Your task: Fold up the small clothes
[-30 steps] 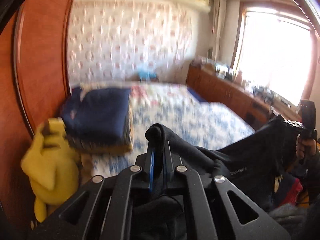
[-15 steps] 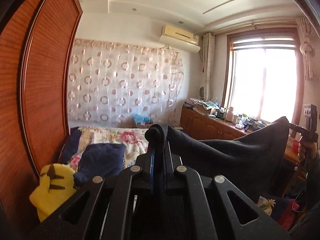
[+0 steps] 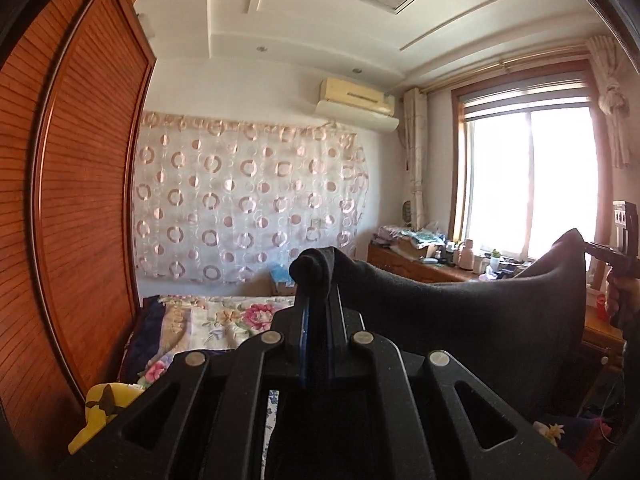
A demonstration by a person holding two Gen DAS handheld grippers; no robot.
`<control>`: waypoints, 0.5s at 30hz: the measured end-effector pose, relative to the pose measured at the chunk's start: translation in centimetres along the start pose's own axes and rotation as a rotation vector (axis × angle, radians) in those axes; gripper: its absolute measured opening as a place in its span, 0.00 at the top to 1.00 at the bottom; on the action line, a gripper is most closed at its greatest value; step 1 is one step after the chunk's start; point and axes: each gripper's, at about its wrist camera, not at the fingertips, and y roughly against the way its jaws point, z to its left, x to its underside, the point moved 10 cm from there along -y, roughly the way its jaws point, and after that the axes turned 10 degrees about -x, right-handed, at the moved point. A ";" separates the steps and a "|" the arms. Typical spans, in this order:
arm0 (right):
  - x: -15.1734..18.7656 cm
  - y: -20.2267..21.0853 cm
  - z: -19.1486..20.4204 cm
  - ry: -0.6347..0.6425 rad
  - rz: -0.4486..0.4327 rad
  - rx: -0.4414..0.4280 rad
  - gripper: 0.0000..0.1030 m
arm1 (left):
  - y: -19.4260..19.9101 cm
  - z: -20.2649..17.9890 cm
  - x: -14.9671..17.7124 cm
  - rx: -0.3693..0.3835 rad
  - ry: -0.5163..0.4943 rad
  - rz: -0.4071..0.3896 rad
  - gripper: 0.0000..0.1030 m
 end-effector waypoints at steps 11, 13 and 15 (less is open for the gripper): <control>12.7 -23.3 -9.5 -0.111 0.328 0.119 0.88 | -23.4 2.6 13.3 -0.130 -0.069 0.327 0.79; 16.8 -26.8 -10.7 -0.133 0.419 0.161 0.75 | -24.6 2.4 15.8 -0.139 -0.079 0.392 0.64; 20.3 -28.6 -11.3 -0.156 0.486 0.191 0.68 | -24.1 1.5 17.2 -0.126 -0.092 0.412 0.61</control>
